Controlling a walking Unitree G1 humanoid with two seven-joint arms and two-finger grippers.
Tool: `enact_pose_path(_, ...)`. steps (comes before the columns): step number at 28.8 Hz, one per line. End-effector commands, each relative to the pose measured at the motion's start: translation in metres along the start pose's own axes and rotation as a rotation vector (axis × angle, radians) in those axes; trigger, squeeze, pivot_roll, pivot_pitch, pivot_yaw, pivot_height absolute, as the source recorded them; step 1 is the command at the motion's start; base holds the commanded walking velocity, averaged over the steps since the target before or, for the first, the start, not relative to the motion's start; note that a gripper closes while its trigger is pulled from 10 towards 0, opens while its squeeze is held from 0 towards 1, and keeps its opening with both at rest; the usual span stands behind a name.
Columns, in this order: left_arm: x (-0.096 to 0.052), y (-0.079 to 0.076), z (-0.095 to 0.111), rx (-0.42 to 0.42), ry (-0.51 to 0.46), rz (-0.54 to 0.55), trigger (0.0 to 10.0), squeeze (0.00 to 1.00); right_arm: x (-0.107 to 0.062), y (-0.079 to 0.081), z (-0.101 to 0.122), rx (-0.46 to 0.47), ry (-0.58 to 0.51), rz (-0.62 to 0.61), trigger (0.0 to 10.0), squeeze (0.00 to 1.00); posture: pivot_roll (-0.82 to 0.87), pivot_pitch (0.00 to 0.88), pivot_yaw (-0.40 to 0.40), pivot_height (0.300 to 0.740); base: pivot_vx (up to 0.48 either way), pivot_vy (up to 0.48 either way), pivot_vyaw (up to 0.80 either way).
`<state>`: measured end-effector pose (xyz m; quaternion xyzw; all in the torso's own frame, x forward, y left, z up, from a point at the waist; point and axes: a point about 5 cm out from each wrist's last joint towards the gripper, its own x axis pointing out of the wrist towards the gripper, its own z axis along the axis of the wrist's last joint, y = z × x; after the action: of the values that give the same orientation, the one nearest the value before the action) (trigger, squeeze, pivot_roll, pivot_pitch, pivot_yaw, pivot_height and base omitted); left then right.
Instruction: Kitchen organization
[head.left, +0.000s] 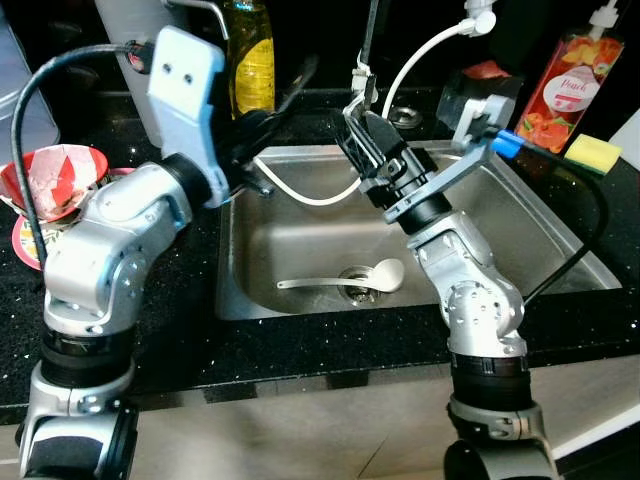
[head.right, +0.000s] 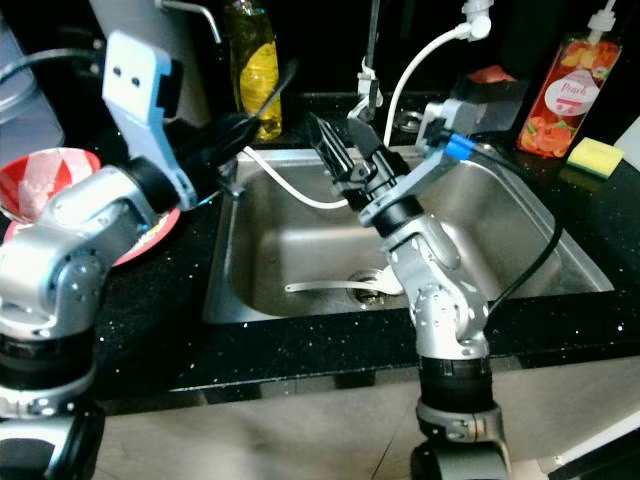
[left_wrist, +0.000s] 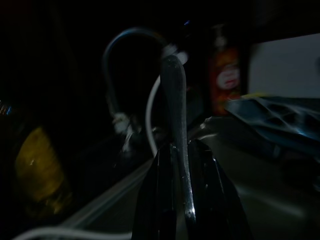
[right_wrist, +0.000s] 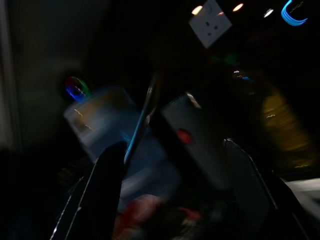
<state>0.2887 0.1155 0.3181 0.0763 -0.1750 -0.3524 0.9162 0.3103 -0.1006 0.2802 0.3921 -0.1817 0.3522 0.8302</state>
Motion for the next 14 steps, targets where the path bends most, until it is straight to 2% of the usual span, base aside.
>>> enact_pose_path(1,-0.001,-0.006,0.004,0.029,-0.025,-0.049,10.0,0.0,-0.001,0.001,0.007,0.088,-0.047,0.007,10.0,0.0,0.22,0.0,-0.024,0.74,0.0,0.0,0.0)
enact_pose_path(7,-0.002,-0.01,0.004,0.037,-0.035,-0.092,10.0,0.0,-0.001,0.001,0.009,0.137,-0.057,0.013,10.0,0.0,0.22,0.0,-0.025,0.74,0.0,0.0,0.0)
enact_pose_path(8,-0.004,-0.015,0.003,0.04,-0.044,-0.146,10.0,0.0,-0.003,0.001,0.011,0.152,-0.039,0.018,10.0,0.0,0.22,0.0,-0.026,0.74,0.0,0.0,0.0)
enact_pose_path(14,-0.008,-0.024,-0.003,0.044,-0.025,-0.223,10.0,0.0,-0.003,0.002,0.01,0.149,-0.014,0.016,10.0,0.0,0.22,0.0,-0.028,0.74,0.0,0.0,0.0)
